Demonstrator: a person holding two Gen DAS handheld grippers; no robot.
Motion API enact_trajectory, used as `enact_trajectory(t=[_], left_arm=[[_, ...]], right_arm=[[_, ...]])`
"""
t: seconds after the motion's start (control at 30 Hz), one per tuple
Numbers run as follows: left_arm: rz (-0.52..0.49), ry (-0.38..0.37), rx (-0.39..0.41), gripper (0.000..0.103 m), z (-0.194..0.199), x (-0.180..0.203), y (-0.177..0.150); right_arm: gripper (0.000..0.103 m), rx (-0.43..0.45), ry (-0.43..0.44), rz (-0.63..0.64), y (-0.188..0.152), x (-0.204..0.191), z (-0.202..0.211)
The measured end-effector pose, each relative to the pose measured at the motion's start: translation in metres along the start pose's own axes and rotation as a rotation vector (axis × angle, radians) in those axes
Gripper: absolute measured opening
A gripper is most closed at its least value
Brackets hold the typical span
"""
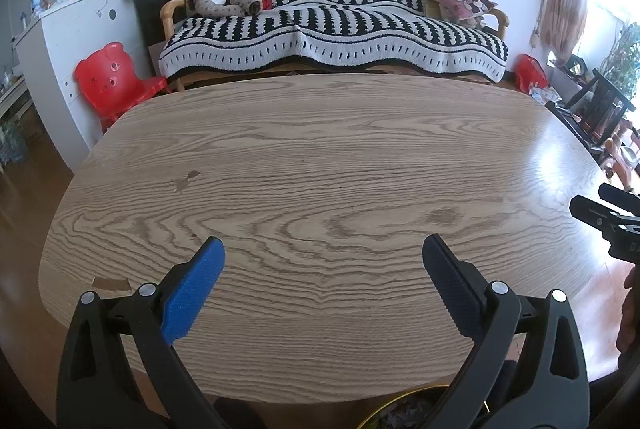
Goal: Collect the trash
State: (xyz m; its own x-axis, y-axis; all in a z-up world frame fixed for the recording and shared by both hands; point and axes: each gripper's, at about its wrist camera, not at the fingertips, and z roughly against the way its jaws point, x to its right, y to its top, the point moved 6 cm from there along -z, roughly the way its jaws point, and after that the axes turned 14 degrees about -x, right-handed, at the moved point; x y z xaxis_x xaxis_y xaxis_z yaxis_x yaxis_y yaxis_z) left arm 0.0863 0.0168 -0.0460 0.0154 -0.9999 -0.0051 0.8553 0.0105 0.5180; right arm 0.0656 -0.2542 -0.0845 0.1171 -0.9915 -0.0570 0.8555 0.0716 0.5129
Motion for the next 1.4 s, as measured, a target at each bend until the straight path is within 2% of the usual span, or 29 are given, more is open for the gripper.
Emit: enact_trajectory(t=[1.4], left_arm=[[0.009, -0.001, -0.013, 0.096, -0.0044, -0.0006, -0.0071]], right_arm=[[0.096, -0.002, 0.0, -0.001, 0.0001, 0.0004, 0.0001]])
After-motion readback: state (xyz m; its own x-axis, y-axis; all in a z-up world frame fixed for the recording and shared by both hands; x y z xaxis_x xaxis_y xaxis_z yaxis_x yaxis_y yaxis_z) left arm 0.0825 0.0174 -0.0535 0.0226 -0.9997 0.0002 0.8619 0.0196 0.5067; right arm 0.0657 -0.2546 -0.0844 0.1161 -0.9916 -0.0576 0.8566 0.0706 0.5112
